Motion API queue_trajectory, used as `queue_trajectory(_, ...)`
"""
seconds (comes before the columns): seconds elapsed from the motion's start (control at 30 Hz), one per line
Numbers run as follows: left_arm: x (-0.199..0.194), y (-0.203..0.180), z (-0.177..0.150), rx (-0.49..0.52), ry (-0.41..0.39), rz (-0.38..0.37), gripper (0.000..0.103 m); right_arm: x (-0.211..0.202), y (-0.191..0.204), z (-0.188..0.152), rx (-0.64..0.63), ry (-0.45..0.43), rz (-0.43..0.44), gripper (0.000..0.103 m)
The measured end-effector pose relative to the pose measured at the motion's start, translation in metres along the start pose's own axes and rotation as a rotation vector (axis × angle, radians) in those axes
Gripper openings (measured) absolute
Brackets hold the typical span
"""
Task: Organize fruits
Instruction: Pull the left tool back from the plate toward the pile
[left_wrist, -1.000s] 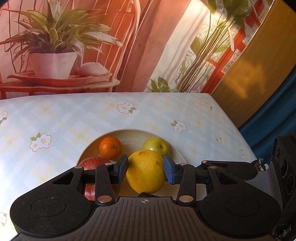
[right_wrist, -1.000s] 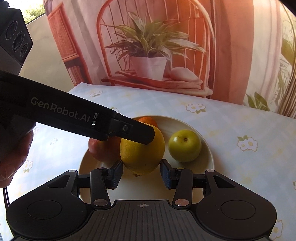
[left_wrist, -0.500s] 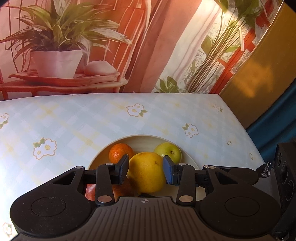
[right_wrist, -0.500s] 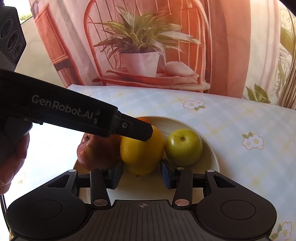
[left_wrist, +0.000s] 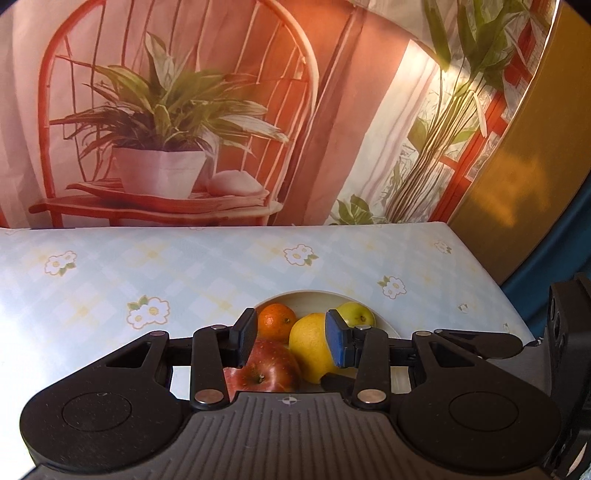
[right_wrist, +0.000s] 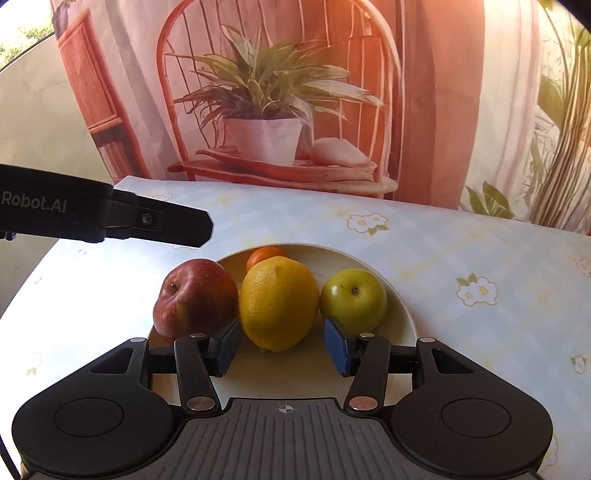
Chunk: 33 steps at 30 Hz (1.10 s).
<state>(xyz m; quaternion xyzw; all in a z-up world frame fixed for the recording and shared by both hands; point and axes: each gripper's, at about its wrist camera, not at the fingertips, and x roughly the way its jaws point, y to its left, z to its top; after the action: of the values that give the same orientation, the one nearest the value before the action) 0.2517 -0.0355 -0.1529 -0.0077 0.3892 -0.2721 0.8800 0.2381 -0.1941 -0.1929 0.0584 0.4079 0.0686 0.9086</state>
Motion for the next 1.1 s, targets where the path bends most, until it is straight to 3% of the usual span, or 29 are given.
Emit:
queue_trajectory(0.43, -0.086, -0.005, -0.051, 0.032, -0.128, 0.178, 0.042, -0.078, 0.004, -0.035, 0.045, -0.142, -0.023, 0.047)
queue_trajectory(0.7, -0.12, -0.001, -0.074, -0.094, -0.178, 0.214, 0.042, -0.111, 0.007, -0.067, 0.018, -0.162, -0.057, 0.046)
queue_trajectory(1.1, -0.137, -0.019, -0.102, -0.042, -0.198, 0.225, 0.042, -0.127, 0.002, -0.097, 0.029, -0.137, -0.07, 0.046)
